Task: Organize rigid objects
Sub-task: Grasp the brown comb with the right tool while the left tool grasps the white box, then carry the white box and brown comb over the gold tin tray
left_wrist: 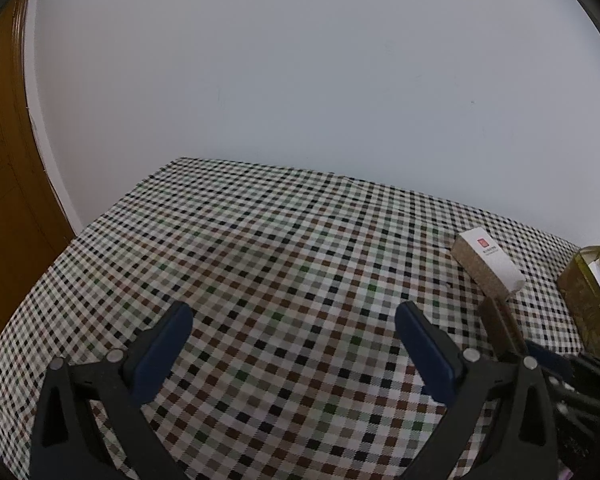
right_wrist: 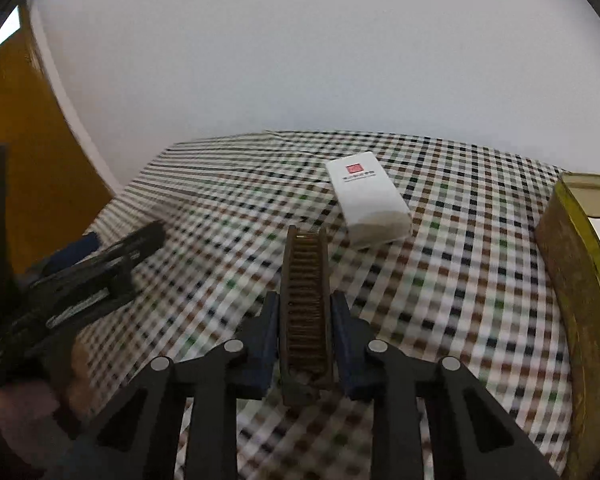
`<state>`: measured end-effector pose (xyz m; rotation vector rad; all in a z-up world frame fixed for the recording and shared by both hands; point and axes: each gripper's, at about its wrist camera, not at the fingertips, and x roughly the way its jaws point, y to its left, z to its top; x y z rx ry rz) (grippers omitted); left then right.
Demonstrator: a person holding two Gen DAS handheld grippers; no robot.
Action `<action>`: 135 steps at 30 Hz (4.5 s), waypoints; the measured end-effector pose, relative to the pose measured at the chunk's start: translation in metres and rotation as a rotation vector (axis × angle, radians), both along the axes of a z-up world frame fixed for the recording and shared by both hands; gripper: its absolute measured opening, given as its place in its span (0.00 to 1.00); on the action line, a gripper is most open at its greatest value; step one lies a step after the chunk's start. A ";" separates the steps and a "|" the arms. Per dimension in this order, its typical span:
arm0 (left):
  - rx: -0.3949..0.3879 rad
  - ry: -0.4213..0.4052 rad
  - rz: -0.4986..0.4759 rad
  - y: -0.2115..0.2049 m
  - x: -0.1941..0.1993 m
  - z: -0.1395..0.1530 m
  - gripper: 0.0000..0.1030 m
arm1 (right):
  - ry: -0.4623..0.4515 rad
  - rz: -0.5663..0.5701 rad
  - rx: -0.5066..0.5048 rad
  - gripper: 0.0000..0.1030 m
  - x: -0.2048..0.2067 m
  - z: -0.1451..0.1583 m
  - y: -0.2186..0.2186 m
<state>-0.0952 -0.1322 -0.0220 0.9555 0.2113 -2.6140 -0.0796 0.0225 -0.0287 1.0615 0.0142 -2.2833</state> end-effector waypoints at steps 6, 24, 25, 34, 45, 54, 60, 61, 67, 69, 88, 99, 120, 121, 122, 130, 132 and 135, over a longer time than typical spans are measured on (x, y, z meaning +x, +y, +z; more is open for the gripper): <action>0.023 0.047 -0.051 0.009 0.003 0.006 0.99 | 0.108 -0.065 -0.048 0.27 0.020 0.028 0.033; 0.063 -0.030 -0.146 0.124 -0.109 0.002 0.90 | 0.389 -0.437 -0.010 0.27 0.006 0.066 0.086; 0.056 -0.057 -0.136 0.129 -0.118 -0.003 0.88 | 0.386 -0.445 -0.007 0.27 0.003 0.065 0.087; 0.073 -0.190 -0.097 0.134 -0.147 -0.022 0.68 | 0.292 -0.557 -0.037 0.27 -0.018 0.056 0.113; 0.108 -0.153 -0.133 0.128 -0.128 -0.008 0.39 | 0.260 -0.625 -0.071 0.27 -0.023 0.050 0.129; -0.061 -0.004 -0.174 0.150 -0.070 0.018 0.39 | 0.286 -0.592 -0.096 0.27 -0.014 0.056 0.126; -0.029 0.020 -0.158 0.154 -0.029 0.022 0.39 | 0.287 -0.563 -0.107 0.27 -0.006 0.055 0.120; -0.026 0.025 -0.159 0.154 -0.020 0.023 0.39 | 0.290 -0.560 -0.107 0.27 -0.005 0.055 0.120; -0.036 0.061 -0.139 0.165 -0.002 0.028 0.39 | 0.294 -0.507 -0.091 0.27 0.008 0.053 0.116; -0.043 0.069 -0.142 0.156 -0.003 0.029 0.39 | 0.292 -0.493 -0.091 0.27 0.012 0.052 0.118; -0.066 0.124 -0.140 0.181 0.038 0.040 0.39 | 0.340 -0.438 -0.104 0.27 0.041 0.053 0.153; -0.065 0.168 -0.150 0.187 0.046 0.045 0.39 | 0.366 -0.446 -0.148 0.27 0.046 0.058 0.178; -0.053 0.246 -0.283 0.258 0.046 0.076 0.39 | 0.445 -0.515 -0.168 0.27 0.039 0.066 0.248; -0.054 0.250 -0.287 0.261 0.046 0.077 0.39 | 0.449 -0.523 -0.164 0.27 0.037 0.066 0.252; -0.056 0.253 -0.292 0.265 0.045 0.078 0.39 | 0.450 -0.528 -0.163 0.27 0.036 0.065 0.256; -0.043 0.249 -0.334 0.290 0.034 0.082 0.39 | 0.453 -0.567 -0.150 0.27 0.031 0.067 0.276; -0.039 0.245 -0.343 0.296 0.031 0.082 0.39 | 0.443 -0.571 -0.158 0.27 0.028 0.066 0.279; -0.029 0.238 -0.360 0.306 0.028 0.081 0.39 | 0.451 -0.577 -0.141 0.27 0.035 0.070 0.287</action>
